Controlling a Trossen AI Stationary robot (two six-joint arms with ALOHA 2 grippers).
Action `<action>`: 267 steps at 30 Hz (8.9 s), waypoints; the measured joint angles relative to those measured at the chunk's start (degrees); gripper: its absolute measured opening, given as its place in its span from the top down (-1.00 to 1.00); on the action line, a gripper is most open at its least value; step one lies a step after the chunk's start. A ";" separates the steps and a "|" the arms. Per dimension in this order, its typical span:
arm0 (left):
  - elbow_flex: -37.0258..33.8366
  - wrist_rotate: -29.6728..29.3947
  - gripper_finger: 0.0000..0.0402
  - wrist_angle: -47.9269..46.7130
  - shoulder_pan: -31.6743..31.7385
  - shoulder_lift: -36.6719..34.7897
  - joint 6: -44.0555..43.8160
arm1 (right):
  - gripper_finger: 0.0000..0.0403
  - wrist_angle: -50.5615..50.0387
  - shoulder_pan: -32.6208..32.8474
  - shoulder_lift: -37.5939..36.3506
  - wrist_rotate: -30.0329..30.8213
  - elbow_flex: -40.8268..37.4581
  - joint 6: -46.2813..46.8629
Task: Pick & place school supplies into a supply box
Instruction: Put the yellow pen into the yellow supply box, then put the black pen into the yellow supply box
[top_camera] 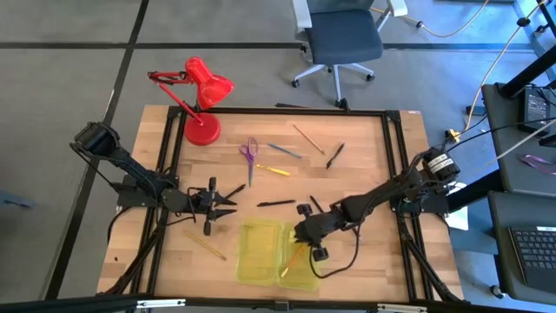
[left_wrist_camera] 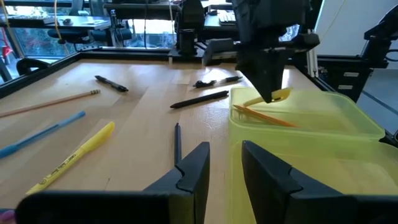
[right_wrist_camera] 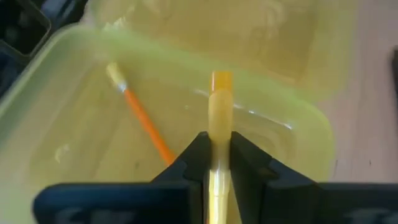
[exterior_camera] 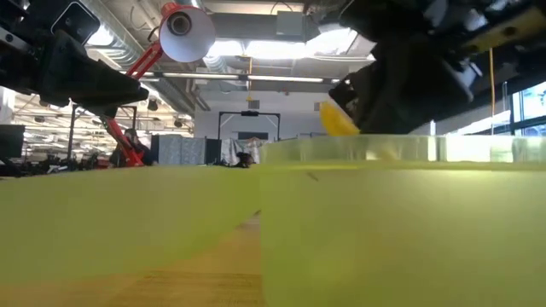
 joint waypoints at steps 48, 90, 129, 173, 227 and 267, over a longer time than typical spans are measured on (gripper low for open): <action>-0.02 -0.01 0.59 -2.22 -0.01 0.00 0.02 | 0.62 -40.08 3.21 -20.59 13.63 -0.47 45.36; -0.02 -15.70 -0.02 -2.24 0.27 0.00 -10.97 | 0.16 -40.77 0.96 -22.20 10.19 -11.65 60.48; 3.06 -5.40 -0.03 -2.62 0.27 0.00 -7.54 | 0.80 -39.23 -2.34 -9.54 0.93 -11.50 59.95; 34.38 11.46 0.10 -80.89 16.11 1.80 -29.21 | 0.74 -7.04 -2.17 3.21 -14.17 5.79 -7.47; 34.49 24.34 0.46 -81.19 31.36 19.78 -26.49 | 0.23 -20.44 0.37 -8.05 -10.74 5.41 2.70; 41.31 33.64 0.92 -54.80 22.10 8.16 -8.88 | 0.23 -14.27 -1.30 -22.21 13.68 -16.68 33.59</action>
